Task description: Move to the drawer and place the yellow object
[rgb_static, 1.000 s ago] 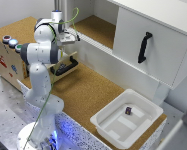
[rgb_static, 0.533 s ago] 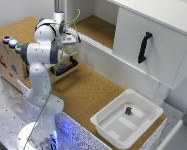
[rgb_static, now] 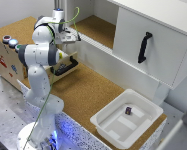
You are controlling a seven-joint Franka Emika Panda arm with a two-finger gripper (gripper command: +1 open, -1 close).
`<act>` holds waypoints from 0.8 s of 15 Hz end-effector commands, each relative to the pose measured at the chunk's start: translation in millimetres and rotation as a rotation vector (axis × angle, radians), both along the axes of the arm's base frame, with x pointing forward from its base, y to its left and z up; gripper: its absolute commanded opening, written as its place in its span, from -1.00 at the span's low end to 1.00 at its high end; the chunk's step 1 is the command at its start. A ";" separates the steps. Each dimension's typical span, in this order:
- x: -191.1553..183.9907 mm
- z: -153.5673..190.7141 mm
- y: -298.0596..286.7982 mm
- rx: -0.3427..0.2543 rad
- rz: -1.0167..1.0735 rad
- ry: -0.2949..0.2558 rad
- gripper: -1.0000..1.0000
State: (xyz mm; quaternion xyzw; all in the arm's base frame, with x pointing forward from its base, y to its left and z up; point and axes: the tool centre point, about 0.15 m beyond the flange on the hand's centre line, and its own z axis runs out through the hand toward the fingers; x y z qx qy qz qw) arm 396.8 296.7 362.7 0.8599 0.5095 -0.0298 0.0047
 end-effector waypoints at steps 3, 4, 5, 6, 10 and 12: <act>-5.8 0.0 -10.1 0.061 0.011 0.004 1.00; -5.8 0.0 -10.1 0.061 0.011 0.004 1.00; -1.1 3.4 0.7 0.003 0.017 -0.009 1.00; -5.1 16.6 5.2 0.002 0.070 -0.034 1.00; -41.6 110.4 20.9 -0.017 0.074 -0.203 1.00; -59.5 138.0 30.6 -0.051 0.041 -0.209 1.00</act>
